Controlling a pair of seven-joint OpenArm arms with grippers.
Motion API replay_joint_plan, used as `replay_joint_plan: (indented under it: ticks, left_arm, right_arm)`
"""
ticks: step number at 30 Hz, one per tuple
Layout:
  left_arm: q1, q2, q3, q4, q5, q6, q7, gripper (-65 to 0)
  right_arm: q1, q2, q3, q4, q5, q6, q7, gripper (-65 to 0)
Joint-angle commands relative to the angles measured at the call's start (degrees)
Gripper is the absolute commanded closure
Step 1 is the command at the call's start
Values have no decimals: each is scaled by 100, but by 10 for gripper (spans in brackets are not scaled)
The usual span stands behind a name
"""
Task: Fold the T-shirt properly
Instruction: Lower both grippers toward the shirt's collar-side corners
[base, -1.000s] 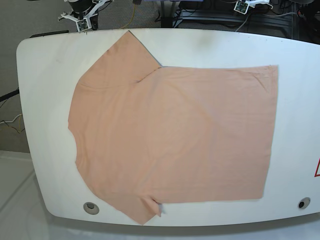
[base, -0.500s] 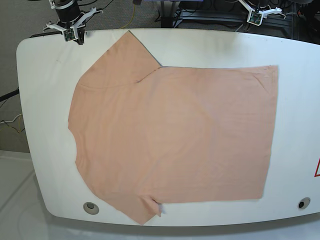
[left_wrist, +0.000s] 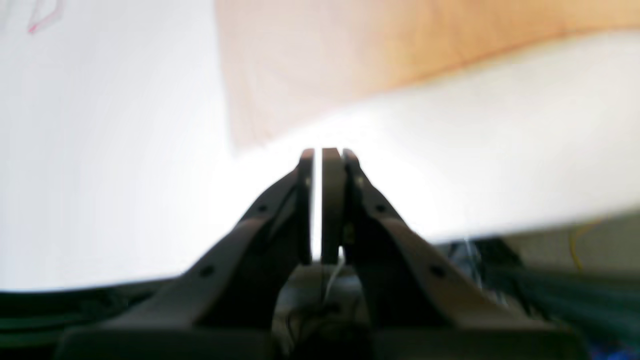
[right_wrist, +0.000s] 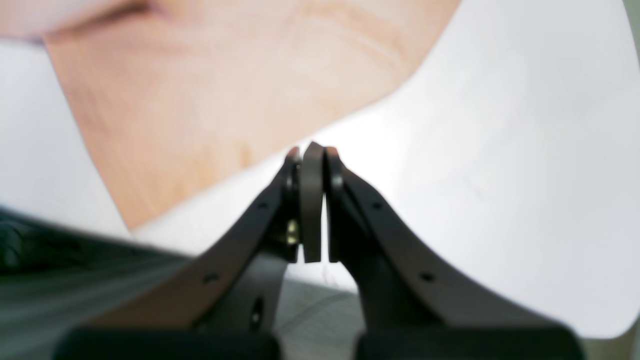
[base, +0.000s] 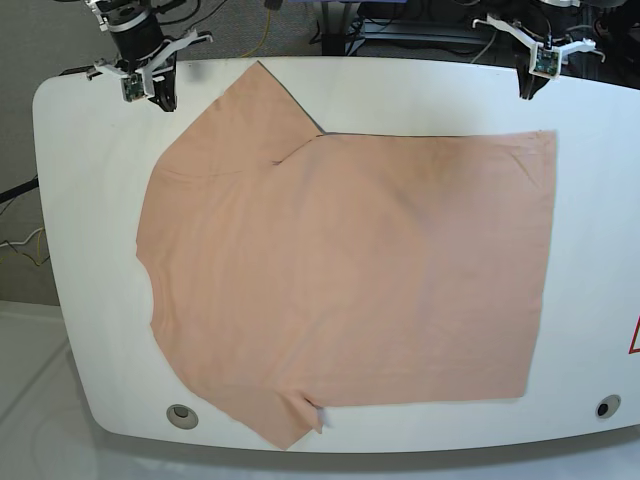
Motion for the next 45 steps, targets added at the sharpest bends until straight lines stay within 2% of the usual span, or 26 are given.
replay_joint_plan:
  ticks: [1,4,6,12,14,16,22,24,26,30,34,36,38,42,45]
  left_arm:
    - [-38,-25,-122,126,-68,38,-61,0]
    - [-168,-20,-182,103,-145,8,-28,0]
    - [-167,0,-63,41,-261,-483,-63,0]
    - [-143,55,-60,55,-297,-1398,177,-158]
    - [-157,64,-56,62,-289,-1579,223,-180]
    - [-198,18,-90,77,-277,-1575,246,-181]
    - [-236,-2,-54,75,-227,-1347,168,-102]
    - [-235,-10,-62,60,-250,-1315,141,-99]
    - [-205,-175,-80,60,-340,-1191,120,-144]
    - [-217,-256,-98,63,-384,-1129,123,-182]
    - [-275,-315,-154,54,-423,-1173,174,-186]
    - [-350,-398,-157,62,-472,-1326,182,-146]
    - [-391,-414,-170,48,-464,-1363,228,-133]
    - [-405,-469,-151,57,-459,-1357,217,-129]
    - [-408,-477,-131,62,-444,-1337,194,-129]
  right_arm:
    - [38,17,59,181,268,33,-23,0]
    - [156,-29,90,168,556,76,-153,0]
    - [314,-160,370,81,1132,136,-234,-52]
    - [423,-304,618,40,1843,212,-492,-238]
    - [461,-351,684,50,1953,217,-572,-276]
    - [552,-462,871,77,1865,304,-611,-304]
    - [644,-481,852,8,1658,301,-539,-286]
    - [695,-481,860,-6,1594,299,-500,-278]
    - [702,-496,1012,14,1474,310,-448,-256]
    - [772,-494,1123,-1,1606,394,-457,-256]
    - [900,-492,1248,-98,2013,577,-604,-268]
    - [1109,-487,1502,-196,2904,946,-1037,-285]
    - [1217,-491,1598,-293,3291,1092,-1354,-287]
    - [1364,-510,1674,-520,3607,1155,-1701,-290]
    - [1475,-535,1640,-767,3550,1107,-1798,-292]
